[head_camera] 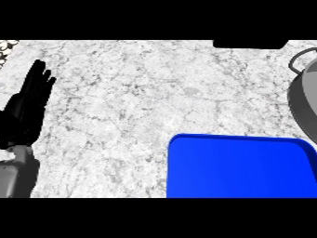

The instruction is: Pick the lemon from the tray and place it in the pot

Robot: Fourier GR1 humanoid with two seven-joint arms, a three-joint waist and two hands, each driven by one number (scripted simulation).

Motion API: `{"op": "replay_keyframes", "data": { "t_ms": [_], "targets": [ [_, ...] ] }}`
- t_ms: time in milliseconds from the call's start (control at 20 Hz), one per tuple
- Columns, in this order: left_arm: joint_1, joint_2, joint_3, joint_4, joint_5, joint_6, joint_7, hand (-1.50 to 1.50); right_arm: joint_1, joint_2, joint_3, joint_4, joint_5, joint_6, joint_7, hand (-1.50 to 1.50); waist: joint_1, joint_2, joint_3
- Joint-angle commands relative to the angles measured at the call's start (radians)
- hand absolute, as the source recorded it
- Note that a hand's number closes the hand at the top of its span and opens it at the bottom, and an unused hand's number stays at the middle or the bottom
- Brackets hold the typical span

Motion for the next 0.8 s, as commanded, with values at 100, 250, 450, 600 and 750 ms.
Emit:
{"op": "replay_keyframes", "data": {
  "t_ms": [100,250,450,600,750],
  "targets": [
    [-0.023,0.002,0.002,0.028,-0.011,-0.003,-0.004,0.00,-0.211,-0.018,0.081,0.419,0.183,-0.171,-0.176,1.50,0.007,0.003,0.001],
    [-0.040,0.027,0.048,0.030,0.029,-0.026,-0.001,0.00,-0.293,0.003,0.101,0.603,0.215,-0.226,-0.273,1.50,-0.002,-0.001,0.000],
    [-0.001,0.009,0.037,0.053,0.015,-0.034,-0.067,0.00,-0.414,0.021,0.129,0.757,0.215,-0.138,-0.189,1.50,0.002,0.002,0.000],
    [-0.010,-0.017,-0.012,0.027,-0.032,-0.001,-0.039,0.00,-0.484,0.018,0.120,0.886,0.196,-0.064,-0.214,-1.50,0.006,0.002,0.001],
    [-0.020,-0.008,-0.004,0.017,-0.029,0.003,-0.004,0.00,-0.506,0.030,0.143,0.948,0.192,0.034,-0.286,-1.50,0.003,0.000,0.001]
  ]
}}
